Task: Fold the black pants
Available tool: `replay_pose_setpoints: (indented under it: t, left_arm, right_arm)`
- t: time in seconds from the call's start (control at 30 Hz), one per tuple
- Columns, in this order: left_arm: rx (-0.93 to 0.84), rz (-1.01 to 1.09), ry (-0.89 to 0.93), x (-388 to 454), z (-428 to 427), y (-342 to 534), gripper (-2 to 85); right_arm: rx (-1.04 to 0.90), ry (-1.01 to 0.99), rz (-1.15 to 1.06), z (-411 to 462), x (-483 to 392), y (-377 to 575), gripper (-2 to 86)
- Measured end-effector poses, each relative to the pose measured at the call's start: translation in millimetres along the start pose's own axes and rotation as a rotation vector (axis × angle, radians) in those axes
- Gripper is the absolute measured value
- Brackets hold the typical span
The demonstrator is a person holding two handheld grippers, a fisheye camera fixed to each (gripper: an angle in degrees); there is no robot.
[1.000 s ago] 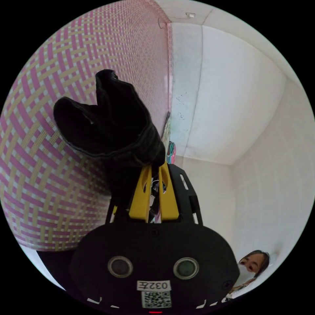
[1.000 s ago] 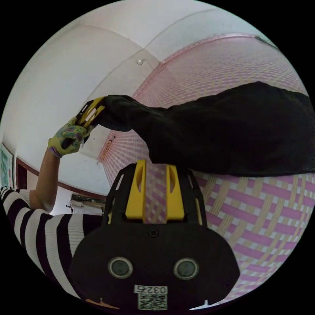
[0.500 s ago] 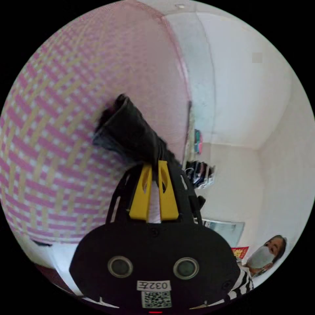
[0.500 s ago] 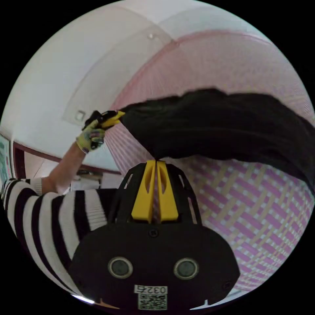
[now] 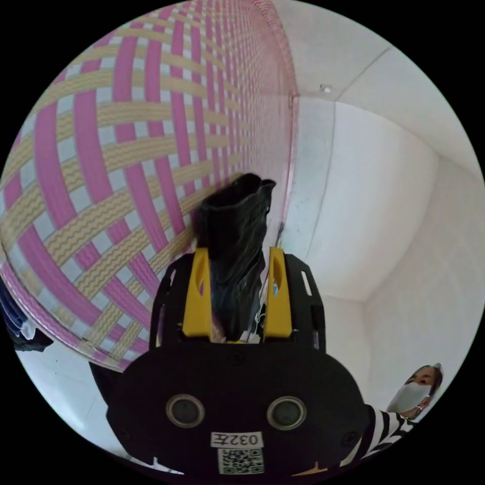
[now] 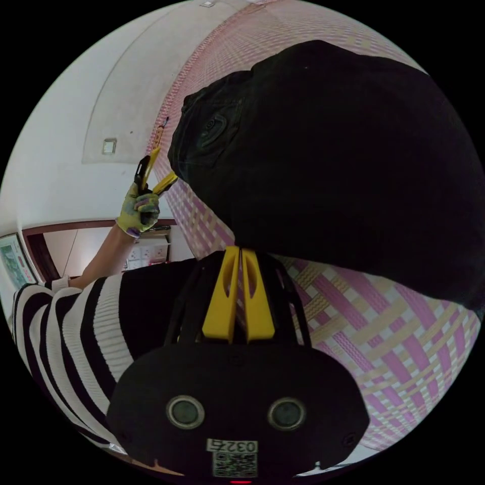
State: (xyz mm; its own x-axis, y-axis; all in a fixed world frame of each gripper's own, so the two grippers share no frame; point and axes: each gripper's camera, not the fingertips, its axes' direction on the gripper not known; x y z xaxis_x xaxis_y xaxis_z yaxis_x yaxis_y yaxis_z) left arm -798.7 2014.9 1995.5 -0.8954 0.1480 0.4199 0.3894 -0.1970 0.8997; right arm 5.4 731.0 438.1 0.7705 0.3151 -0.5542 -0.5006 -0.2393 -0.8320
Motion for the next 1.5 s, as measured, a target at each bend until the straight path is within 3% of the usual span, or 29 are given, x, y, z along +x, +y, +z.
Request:
replay_pose_setpoints:
  t: [0.23,0.33,0.4,0.5,0.53,0.63,0.7,0.77,0.87,1.0,1.17,1.27,1.37,1.43,1.5]
  left_arm:
    - [0.062,-0.039,0.019,-4,30,-38,1.5]
    - [-0.023,0.131,0.115,53,66,-56,0.0]
    - [-0.104,0.365,0.168,116,88,-59,-0.4]
    - [-0.086,0.558,0.191,141,80,-56,-0.6]
    - [-0.071,0.553,0.185,133,76,-59,-0.6]
    - [-0.02,0.319,-0.064,38,60,-97,0.0]
    - [0.005,-0.062,-0.118,-56,46,-110,0.7]
    - [0.151,-0.055,0.044,-72,30,-94,0.8]
    - [0.215,0.033,-0.184,-41,32,-76,0.9]
    - [0.3,0.275,-0.495,38,68,-59,0.8]
    - [0.387,0.139,-0.482,18,47,-97,-0.7]
    - [0.447,0.09,-0.476,-5,3,-109,-0.9]
    - [0.398,0.235,-0.408,11,-3,-105,-0.9]
    - [0.28,0.333,-0.423,27,25,-101,-0.9]
    - [0.067,0.46,-0.418,44,88,-86,-0.9]
  right_arm:
    - [-0.02,-0.013,-0.013,-10,3,-14,-1.0]
    - [0.001,-0.035,-0.016,-20,2,-19,-1.0]
    - [0.022,-0.072,-0.02,-31,0,-22,-0.9]
    - [0.026,-0.126,-0.04,-40,-5,-30,-0.8]
    - [0.021,-0.131,-0.047,-39,-6,-33,-0.7]
    - [-0.069,-0.152,-0.044,-18,-3,-58,0.5]
    - [-0.181,-0.211,-0.061,5,-6,-75,1.7]
    - [-0.193,-0.164,-0.128,6,-19,-75,0.4]
    - [-0.049,-0.051,-0.158,-21,-22,-59,-0.7]
    - [0.19,-0.059,0.024,-60,35,-29,-1.0]
    - [0.258,0.024,0.097,-61,71,-21,-1.0]
    - [0.196,0.053,0.131,-36,91,-29,-1.0]
    - [0.219,-0.036,0.148,-26,108,-26,-0.9]
    - [0.24,-0.102,0.122,-29,114,-17,-0.8]
    - [0.399,-0.095,0.166,-55,132,21,-0.3]
